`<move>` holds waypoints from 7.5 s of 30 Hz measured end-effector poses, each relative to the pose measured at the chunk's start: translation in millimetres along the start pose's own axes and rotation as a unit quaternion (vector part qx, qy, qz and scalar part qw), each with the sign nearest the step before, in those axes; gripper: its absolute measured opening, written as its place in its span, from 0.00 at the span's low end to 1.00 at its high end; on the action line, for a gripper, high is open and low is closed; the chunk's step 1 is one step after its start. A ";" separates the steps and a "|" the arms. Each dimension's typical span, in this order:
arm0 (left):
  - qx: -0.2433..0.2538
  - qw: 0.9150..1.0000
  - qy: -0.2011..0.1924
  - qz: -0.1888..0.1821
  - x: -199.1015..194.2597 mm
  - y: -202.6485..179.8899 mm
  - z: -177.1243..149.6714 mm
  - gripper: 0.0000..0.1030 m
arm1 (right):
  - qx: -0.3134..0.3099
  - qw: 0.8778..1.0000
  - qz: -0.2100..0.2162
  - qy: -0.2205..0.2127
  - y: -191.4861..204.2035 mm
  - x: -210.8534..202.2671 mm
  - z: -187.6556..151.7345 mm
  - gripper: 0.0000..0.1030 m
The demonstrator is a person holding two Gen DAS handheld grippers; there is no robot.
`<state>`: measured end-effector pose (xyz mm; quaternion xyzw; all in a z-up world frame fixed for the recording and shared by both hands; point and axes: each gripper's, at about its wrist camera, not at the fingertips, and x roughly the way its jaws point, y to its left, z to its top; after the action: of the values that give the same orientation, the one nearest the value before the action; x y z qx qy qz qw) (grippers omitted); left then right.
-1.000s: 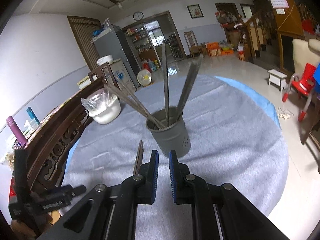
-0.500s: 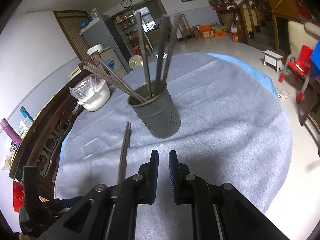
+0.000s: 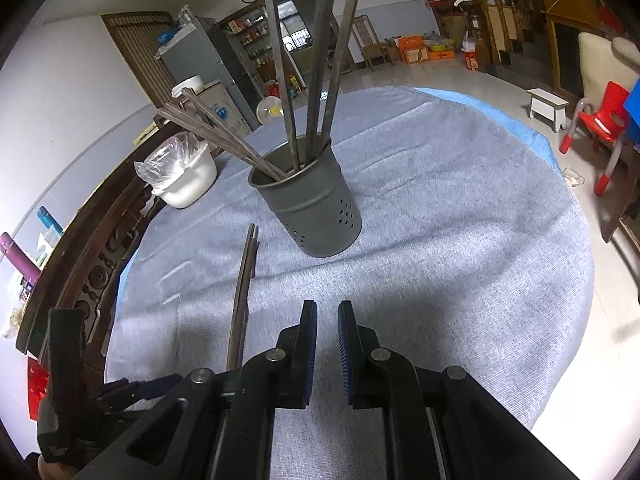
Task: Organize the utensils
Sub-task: 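Move both open tools back over the remaining chopsticks, then close the left tool on one chopstick while the right tool grasps another, then lift both held chopsticks upright and carry them over the grey cup, then lower the chopsticks into the cup and open both tools to release them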
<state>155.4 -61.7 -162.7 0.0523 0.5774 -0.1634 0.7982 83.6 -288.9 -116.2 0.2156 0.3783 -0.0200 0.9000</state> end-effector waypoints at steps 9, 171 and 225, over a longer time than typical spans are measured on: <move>-0.010 1.000 0.010 -0.006 12.5 -1.5 27.0 0.65 | 0.003 1.000 0.000 0.000 -0.7 0.5 0.7 0.13; -0.012 0.990 -0.094 -0.100 -119.1 50.1 95.9 0.05 | -0.078 0.965 -0.004 0.252 82.3 144.7 41.0 0.34; 0.061 0.963 -0.242 -0.104 -211.4 -63.5 182.2 0.05 | -0.087 0.908 -0.028 -0.410 88.5 -52.5 150.9 0.07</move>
<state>240.7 -128.6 102.2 -0.0005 0.3584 -0.2882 0.8880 165.2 -276.2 46.7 0.0986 -0.0178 -0.0984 0.9901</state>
